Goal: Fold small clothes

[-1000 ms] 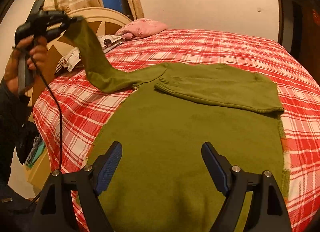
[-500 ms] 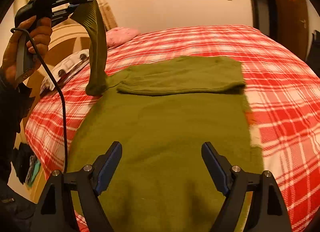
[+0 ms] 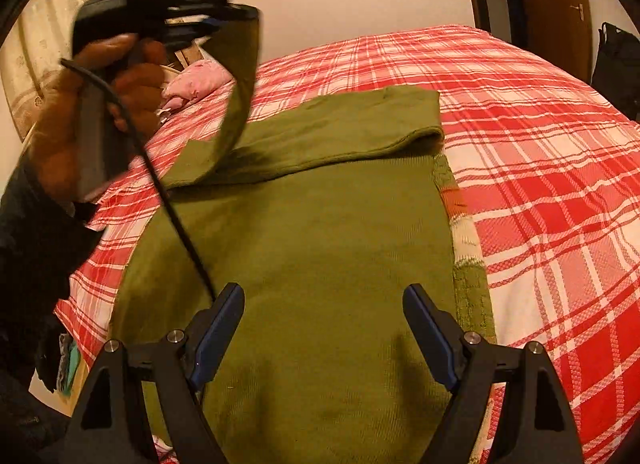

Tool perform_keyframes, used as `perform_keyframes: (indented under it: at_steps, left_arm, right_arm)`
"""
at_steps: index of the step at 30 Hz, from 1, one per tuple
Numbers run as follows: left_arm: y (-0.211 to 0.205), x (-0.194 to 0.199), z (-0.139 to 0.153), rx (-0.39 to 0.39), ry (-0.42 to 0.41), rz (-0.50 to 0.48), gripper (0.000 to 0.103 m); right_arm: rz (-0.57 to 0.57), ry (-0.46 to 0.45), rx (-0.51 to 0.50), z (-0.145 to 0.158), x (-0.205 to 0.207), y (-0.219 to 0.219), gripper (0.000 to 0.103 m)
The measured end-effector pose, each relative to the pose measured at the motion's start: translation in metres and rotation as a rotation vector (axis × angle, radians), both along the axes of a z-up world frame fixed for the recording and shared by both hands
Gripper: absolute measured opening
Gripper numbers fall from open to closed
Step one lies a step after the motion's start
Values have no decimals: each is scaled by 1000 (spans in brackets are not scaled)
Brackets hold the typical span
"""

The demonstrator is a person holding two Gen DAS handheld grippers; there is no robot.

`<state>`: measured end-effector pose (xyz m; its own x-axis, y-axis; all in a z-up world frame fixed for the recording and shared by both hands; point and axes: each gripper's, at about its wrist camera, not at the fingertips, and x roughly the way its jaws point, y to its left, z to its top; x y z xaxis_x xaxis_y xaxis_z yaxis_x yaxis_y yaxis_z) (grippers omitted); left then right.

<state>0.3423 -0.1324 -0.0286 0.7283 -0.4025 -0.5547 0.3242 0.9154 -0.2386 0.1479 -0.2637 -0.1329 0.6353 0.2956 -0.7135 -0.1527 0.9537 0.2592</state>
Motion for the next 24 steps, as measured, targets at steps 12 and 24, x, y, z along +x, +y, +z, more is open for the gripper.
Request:
perform_keyframes:
  at_steps: [12, 24]
  left_arm:
    - [1, -26, -20, 179, -112, -48, 75]
    - [164, -53, -107, 539, 23, 217, 83]
  right_arm:
    - [0, 15, 9, -11, 5, -7, 82]
    - [-36, 27, 164, 32, 80, -31, 79]
